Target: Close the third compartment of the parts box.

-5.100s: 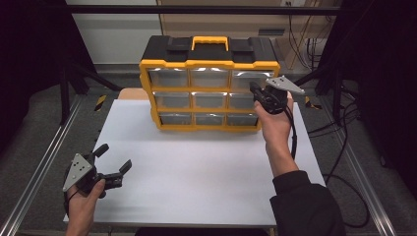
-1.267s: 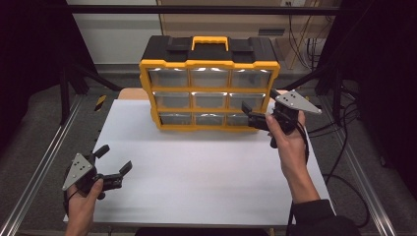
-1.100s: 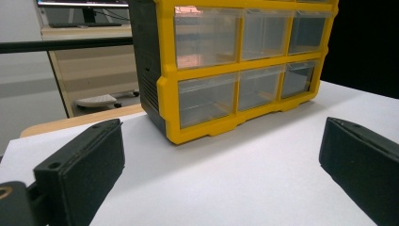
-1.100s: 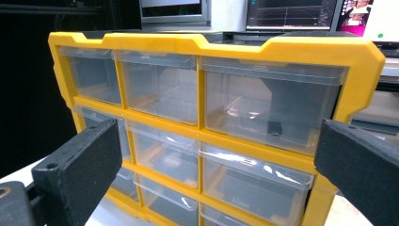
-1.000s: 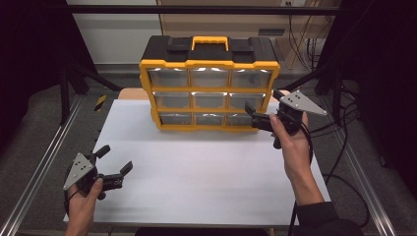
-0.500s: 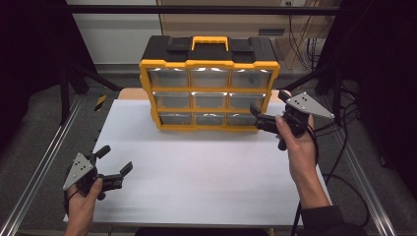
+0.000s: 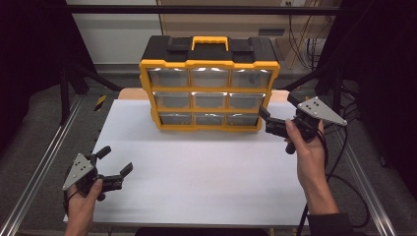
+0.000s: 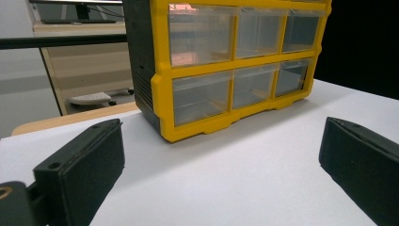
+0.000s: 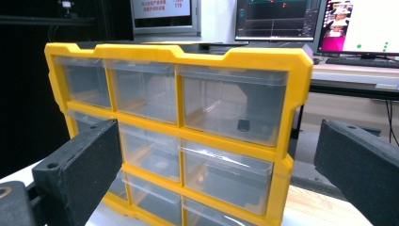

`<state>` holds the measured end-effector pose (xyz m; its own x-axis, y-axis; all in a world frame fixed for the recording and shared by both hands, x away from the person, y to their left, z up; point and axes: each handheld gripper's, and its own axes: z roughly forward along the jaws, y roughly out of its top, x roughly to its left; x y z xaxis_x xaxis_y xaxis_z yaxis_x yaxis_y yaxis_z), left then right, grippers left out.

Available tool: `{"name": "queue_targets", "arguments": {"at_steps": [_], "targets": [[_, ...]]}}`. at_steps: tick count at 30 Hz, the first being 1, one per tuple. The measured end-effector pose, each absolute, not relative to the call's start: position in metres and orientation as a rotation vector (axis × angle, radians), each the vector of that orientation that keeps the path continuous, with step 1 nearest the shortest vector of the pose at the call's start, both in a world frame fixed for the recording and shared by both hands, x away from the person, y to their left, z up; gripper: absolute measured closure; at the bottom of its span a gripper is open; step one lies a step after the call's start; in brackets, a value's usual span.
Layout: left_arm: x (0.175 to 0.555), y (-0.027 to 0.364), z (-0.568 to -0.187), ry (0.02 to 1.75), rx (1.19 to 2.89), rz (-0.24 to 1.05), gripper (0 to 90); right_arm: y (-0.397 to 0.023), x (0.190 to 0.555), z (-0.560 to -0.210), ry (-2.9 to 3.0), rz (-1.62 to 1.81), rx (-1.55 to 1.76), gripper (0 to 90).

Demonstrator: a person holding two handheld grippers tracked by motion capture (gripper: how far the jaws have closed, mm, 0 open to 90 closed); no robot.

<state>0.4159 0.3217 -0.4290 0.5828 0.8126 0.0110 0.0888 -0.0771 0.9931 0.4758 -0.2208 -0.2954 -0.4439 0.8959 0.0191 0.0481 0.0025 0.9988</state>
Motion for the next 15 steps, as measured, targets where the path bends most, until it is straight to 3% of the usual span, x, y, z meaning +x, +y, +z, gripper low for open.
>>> {"name": "queue_targets", "arguments": {"at_steps": [15], "targets": [[0.416, 0.321, -0.429, 0.778, 1.548, 0.716, 0.5, -0.234, 0.468, -0.302, 1.561, 1.512, 0.992, 2.1]]}}
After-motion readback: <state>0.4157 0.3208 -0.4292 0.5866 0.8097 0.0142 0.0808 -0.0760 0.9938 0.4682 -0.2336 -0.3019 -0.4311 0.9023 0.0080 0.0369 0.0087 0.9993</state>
